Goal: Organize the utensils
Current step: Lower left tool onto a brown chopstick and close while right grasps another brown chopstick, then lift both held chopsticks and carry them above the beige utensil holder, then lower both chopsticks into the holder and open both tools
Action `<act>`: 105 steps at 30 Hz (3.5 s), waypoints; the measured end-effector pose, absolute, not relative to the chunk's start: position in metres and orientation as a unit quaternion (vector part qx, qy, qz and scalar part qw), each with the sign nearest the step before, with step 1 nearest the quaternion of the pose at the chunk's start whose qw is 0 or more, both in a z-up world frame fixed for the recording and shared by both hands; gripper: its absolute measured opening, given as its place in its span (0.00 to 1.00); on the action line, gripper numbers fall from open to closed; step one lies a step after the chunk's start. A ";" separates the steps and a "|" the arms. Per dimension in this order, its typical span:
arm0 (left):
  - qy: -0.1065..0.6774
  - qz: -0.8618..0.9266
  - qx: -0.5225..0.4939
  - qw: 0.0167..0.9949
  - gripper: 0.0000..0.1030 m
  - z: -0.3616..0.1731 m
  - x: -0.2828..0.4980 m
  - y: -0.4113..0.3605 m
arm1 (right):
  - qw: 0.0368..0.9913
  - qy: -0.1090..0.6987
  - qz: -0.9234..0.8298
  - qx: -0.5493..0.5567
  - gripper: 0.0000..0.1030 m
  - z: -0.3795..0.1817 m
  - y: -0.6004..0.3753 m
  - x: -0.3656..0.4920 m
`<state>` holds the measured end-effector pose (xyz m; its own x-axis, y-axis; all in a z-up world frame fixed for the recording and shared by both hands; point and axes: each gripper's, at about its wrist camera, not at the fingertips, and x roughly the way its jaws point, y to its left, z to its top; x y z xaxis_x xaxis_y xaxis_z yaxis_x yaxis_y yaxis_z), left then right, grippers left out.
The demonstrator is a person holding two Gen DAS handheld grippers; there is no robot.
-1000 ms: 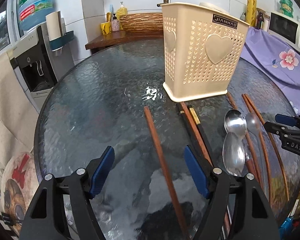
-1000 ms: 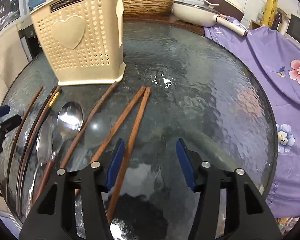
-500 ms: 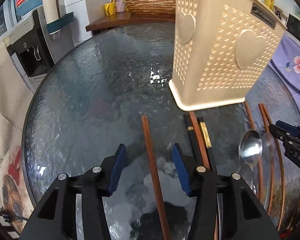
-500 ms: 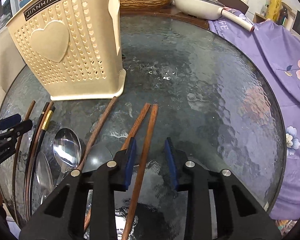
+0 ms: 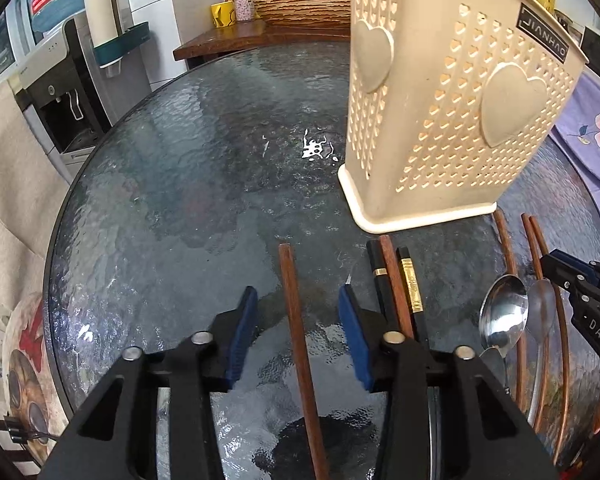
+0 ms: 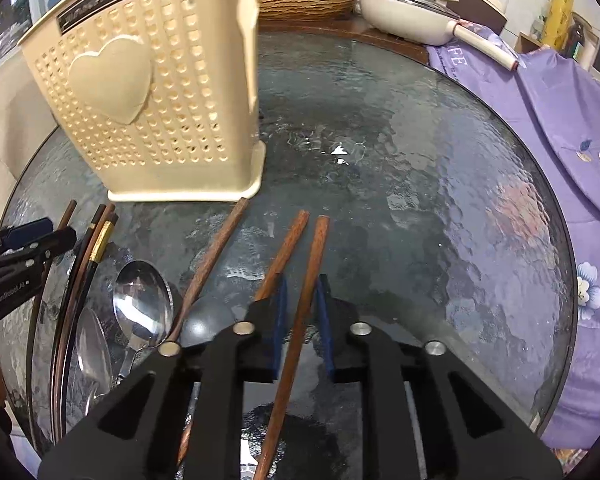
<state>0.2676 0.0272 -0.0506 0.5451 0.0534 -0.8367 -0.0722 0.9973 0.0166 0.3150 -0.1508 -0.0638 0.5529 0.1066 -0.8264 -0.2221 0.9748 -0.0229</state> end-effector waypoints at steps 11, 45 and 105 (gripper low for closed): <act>0.473 0.039 -0.006 0.880 0.08 -0.049 0.266 0.022 | 0.879 0.462 0.098 -0.061 0.07 -0.063 -0.150 0.311; 0.353 -0.004 -0.069 0.933 0.08 0.041 0.229 0.047 | 0.919 0.340 0.193 0.046 0.07 0.026 -0.193 0.288; 0.195 -0.068 -0.070 0.976 0.07 0.261 0.281 0.014 | 0.958 0.186 0.220 -0.004 0.07 0.248 -0.140 0.329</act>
<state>0.2808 0.0136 0.2614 0.9147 -0.1602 -0.3711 0.1055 0.9809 -0.1634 0.3294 -0.1396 0.2483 0.8337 0.4201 -0.3585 -0.4234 0.9029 0.0735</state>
